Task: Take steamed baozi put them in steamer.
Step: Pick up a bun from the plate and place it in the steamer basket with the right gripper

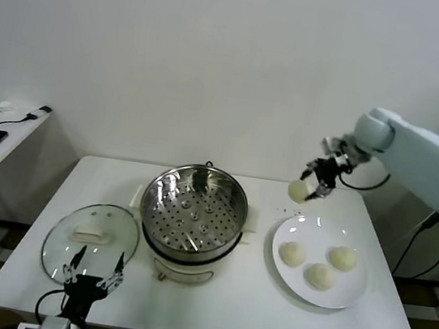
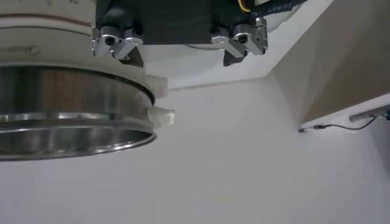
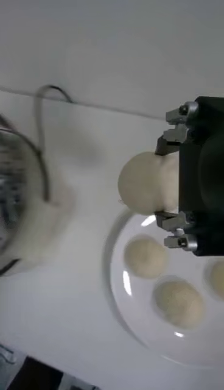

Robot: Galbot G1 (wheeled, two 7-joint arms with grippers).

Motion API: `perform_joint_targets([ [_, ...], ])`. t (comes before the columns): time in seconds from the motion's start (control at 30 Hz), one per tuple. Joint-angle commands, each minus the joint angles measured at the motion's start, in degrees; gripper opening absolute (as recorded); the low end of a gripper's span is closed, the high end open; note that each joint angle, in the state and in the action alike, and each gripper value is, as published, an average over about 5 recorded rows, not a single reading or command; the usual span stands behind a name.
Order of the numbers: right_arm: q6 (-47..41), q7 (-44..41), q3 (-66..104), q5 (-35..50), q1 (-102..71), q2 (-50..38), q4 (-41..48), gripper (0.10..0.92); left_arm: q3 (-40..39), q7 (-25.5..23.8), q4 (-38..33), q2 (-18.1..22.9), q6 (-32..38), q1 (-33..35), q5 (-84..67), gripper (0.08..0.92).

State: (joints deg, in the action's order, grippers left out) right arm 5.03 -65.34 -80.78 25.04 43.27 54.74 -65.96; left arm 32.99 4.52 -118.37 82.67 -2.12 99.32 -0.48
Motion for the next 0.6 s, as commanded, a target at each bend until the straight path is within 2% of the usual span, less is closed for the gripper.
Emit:
perform_joint_targets([
  [0.03,12.8,0.93,-7.9,2.28,13.58,13.51,-10.44,0.618,-0.05,0.12,-1.14,-0.13,-0.03,0.51,0.17,0.823],
  [0.17,19.71,1.84,-7.17,-7.36,7.9,18.79,-8.12,0.583,0.04,0.72,-1.67,-0.1,-0.24,0.93,0.21,0.823],
  [0.33,24.26,3.52,-5.07,-16.83,0.3,21.34,-3.98,0.564,0.18,1.32,-1.58,-0.05,-0.31,0.89,0.02,0.823],
  [0.6,29.94,6.5,1.68,-32.54,-11.5,26.16,10.25,0.564,-0.06,1.44,-1.27,-0.11,-0.37,0.8,0.13,0.823],
])
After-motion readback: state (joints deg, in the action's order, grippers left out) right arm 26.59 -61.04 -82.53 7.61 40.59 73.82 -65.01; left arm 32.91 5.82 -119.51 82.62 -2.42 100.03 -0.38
